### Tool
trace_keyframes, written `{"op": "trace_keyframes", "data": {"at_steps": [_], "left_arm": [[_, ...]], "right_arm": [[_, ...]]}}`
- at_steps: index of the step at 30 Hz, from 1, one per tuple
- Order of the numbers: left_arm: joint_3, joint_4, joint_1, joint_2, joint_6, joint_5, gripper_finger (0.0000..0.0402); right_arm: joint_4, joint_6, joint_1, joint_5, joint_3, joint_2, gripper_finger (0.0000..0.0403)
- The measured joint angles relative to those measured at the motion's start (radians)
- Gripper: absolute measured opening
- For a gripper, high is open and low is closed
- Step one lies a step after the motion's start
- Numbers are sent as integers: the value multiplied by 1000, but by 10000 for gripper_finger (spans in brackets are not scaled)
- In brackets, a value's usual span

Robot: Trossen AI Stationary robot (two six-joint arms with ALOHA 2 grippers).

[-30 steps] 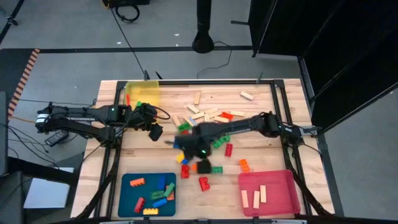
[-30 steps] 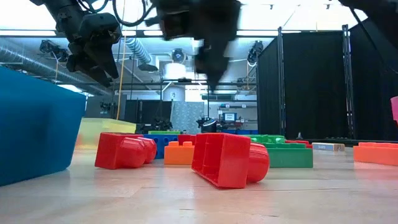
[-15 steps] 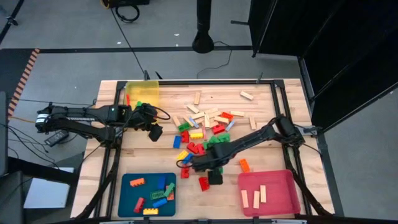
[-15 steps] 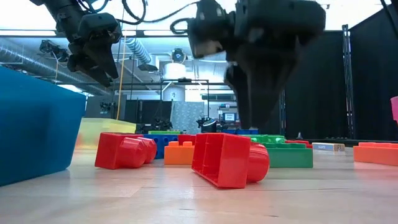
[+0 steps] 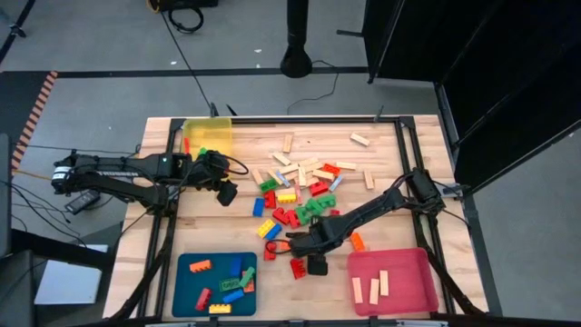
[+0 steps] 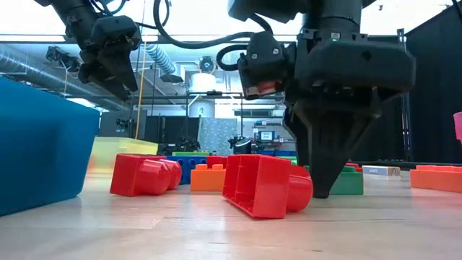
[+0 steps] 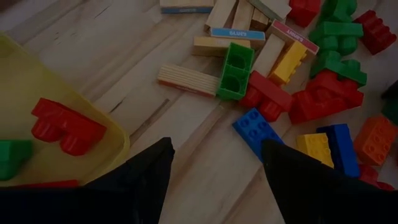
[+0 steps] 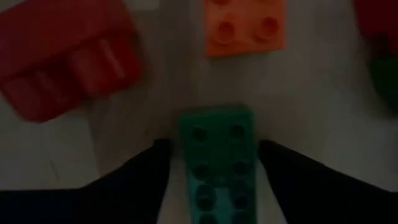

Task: Sort blocks by size
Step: Put the green game piece into the blue bin

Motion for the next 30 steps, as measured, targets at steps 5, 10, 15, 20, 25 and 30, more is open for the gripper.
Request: {"op": "trace_keyframes", "data": {"at_steps": [5,10,15,20,25,30], "left_arm": [[0,0,0,0,0,-3,253],[0,0,0,0,0,-4,253],[0,0,0,0,-1,-4,253],[0,3,0,0,-1,-11,253],[0,3,0,0,-1,-11,253],[0,3,0,0,-1,-13,253]], "right_arm": [[-7,14,-1,40,-7,3,149],[-26,34,-12,39,11,6,155],[-94,-7,-36,123,120,22,155],[-77,-65,-69,168,279,14,155],[92,-203,-97,172,383,14,155],[418,-404,-113,16,393,24,155]]}}
